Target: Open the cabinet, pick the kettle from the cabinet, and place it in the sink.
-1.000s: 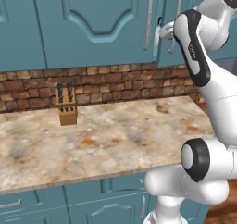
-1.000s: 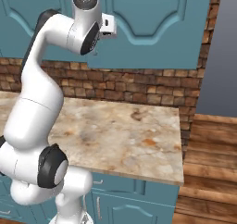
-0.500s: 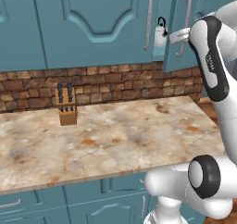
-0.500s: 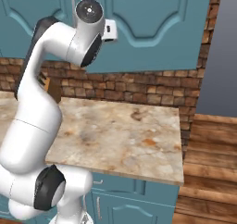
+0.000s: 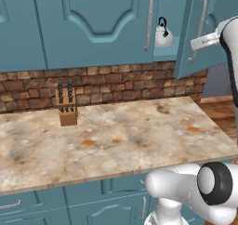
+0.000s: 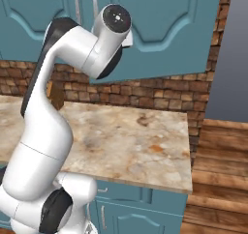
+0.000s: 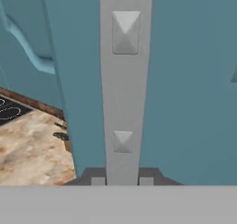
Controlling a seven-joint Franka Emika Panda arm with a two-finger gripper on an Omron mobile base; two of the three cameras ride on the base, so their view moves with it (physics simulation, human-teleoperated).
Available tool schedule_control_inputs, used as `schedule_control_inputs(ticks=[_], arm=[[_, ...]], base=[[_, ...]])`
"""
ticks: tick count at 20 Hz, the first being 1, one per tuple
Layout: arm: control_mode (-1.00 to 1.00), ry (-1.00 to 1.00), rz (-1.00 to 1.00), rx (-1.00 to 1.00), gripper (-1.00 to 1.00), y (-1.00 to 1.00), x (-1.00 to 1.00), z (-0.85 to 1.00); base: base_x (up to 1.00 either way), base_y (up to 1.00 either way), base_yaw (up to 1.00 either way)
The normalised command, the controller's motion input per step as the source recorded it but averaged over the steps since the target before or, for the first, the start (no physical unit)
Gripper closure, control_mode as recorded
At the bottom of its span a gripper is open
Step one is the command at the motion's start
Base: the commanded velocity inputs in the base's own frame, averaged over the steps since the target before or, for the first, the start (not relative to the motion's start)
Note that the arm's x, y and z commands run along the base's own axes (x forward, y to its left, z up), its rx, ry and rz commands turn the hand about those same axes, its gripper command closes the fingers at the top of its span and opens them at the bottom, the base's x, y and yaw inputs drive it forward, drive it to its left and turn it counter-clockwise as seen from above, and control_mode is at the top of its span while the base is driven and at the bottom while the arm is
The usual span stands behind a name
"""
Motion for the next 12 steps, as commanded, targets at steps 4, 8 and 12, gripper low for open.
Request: schedule_control_inputs(ticks=[4, 8, 12], arm=[[-1.0, 0.0, 0.06, 0.01, 1.0, -0.37, -0.58, 0.0], [-1.0, 0.0, 0.05, 0.01, 1.0, -0.4, -0.55, 0.0], [-1.0, 0.0, 0.04, 0.02, 1.0, -0.43, -0.55, 0.0]], base=[[0.0, 0.0, 0.0], [0.0, 0.0, 0.0], [0.0, 0.0, 0.0]])
